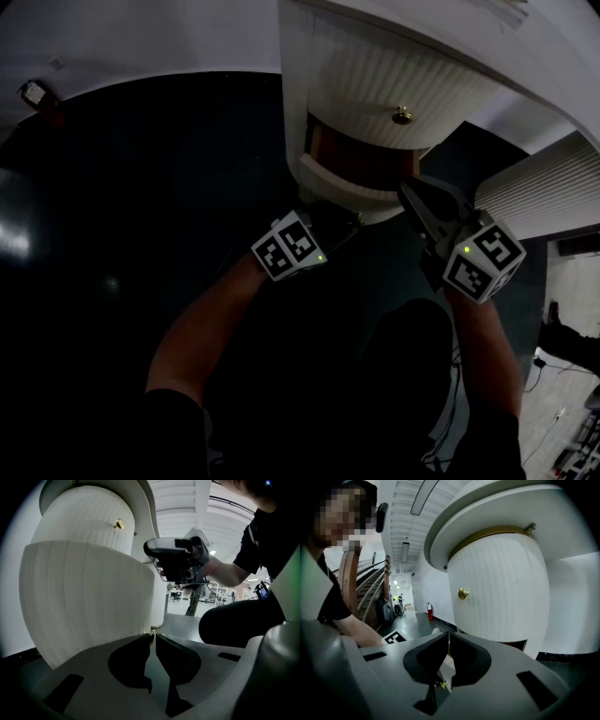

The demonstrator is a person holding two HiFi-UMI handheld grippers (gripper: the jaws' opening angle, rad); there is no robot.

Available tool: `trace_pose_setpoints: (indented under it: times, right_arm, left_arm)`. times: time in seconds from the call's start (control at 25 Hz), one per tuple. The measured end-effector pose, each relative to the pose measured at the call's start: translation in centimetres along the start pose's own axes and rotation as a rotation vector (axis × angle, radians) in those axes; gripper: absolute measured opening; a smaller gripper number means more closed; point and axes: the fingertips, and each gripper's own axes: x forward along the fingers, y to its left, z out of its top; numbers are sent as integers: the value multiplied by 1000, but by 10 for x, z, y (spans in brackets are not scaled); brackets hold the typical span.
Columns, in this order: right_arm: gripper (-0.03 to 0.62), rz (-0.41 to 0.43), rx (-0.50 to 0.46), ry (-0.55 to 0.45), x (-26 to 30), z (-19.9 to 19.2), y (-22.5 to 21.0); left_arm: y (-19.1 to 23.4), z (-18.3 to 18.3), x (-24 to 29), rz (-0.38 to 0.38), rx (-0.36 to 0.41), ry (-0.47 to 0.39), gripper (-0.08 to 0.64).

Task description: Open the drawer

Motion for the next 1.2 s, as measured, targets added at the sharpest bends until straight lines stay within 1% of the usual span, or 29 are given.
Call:
trace_pose_setpoints:
  times: [0.08,0.16,0.24,0.36,0.44,0.52,0.6,0.8,0.88,0.96,1.04,1.12,1.2]
  right_arm:
    - [17,32,-36,25,-14,-18,14]
    - [17,32,-54,35,-31,-30,16]
    - [18,21,-29,16,-48,-34,13]
    - [20,0,51,-42,-70,-30,3]
    - [48,-16,59,-56,-80,-30,-6]
    - [103,-23,46,-39,-84,-34,-13]
    - [123,-11,40,-18,-83,-39,-14]
    - [130,50,15,14,-81,-51,8]
    - [132,61,34,10,-82,-54,9]
    - [130,74,67,-2,-85,-56,7]
    - [130,92,87,-14,-87,-57,8]
    - [130,109,100,-26,-89,-56,10]
    - [130,112,110,-31,-92,-57,11]
  left_arm:
    - [-9,-3,-5,-14,6,7,40]
    - [-17,-5,-8,-24,11,13,40]
    - [-27,-7,-11,-29,11,23,40]
    - [-38,-10,-17,-21,-24,53,40]
    - [-43,-11,-19,-14,-51,72,40]
    - [-49,-11,-19,-11,-65,81,40]
    - [-56,-12,-20,-7,-75,90,40]
    - [-72,-16,-29,0,-101,106,40]
    - [-78,-18,-31,11,-121,121,40]
    - [-81,-16,-33,37,-148,140,40]
    - [-81,-5,-40,78,-153,123,40]
    - [-83,13,-52,110,-137,78,40]
    - [-89,34,-63,114,-130,28,40]
